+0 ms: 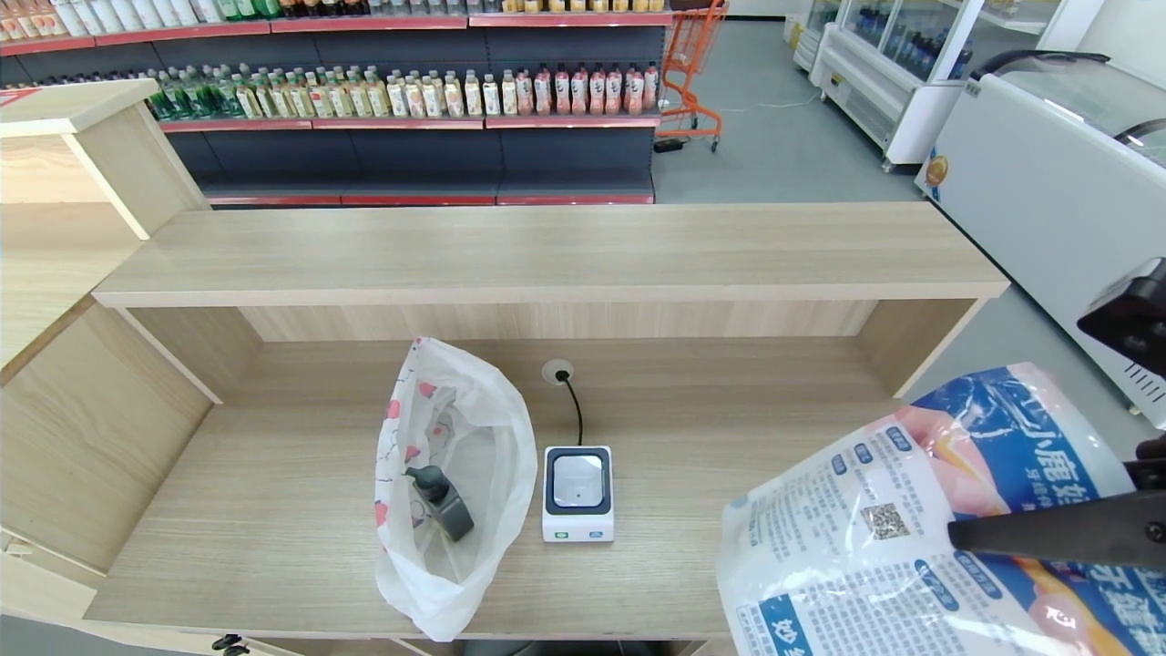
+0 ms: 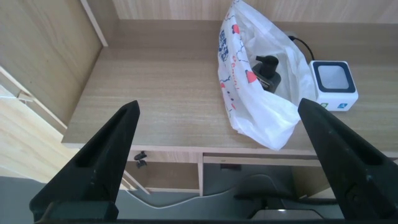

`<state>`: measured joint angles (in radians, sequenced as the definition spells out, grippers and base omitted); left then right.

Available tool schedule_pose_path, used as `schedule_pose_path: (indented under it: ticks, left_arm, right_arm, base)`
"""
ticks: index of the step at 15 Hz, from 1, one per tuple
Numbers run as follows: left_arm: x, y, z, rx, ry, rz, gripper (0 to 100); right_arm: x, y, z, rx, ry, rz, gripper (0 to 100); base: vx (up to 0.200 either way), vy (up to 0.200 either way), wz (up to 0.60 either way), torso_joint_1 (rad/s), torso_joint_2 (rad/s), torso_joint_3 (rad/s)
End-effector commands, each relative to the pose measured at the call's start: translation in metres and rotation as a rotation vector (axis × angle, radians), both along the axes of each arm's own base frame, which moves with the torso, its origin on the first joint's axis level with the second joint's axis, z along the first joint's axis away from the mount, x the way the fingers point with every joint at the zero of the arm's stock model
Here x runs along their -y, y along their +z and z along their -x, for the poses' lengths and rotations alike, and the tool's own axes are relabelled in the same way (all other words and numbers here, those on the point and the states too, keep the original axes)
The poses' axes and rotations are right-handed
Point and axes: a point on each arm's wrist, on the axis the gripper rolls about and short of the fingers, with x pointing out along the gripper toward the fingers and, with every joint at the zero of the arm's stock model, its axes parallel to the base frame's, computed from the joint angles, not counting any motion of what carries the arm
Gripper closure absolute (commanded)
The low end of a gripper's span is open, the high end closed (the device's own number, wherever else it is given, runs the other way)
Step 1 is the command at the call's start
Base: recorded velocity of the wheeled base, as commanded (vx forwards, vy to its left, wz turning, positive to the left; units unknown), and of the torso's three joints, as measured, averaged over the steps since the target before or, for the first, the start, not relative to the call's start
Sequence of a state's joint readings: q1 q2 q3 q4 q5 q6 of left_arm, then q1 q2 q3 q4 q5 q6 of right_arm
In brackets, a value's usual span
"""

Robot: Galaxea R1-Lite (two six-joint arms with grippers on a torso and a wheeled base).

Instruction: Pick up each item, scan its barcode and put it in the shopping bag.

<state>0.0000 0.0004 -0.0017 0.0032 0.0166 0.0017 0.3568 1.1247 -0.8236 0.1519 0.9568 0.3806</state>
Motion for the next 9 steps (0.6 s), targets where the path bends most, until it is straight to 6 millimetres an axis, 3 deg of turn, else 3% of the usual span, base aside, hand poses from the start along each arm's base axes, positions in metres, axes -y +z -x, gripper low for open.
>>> schedule_pose_path:
  ticks: [1,9]
  left_arm:
    - [0.0000,0.0000,0.0000,0.000,0.000,0.000,0]
    - [0.0000,0.0000,0.0000,0.000,0.000,0.000,0]
  right_arm:
    - [0.0006,-0.0001,0.0020,0.003,0.001,-0.001,100]
    - [0.0022,0.0049,0.0060,0.042,-0.001,-0.008,100]
  base:
    - [0.000,0.000,0.00,0.000,0.00,0.000]
    - [0.000,0.000,0.00,0.000,0.00,0.000]
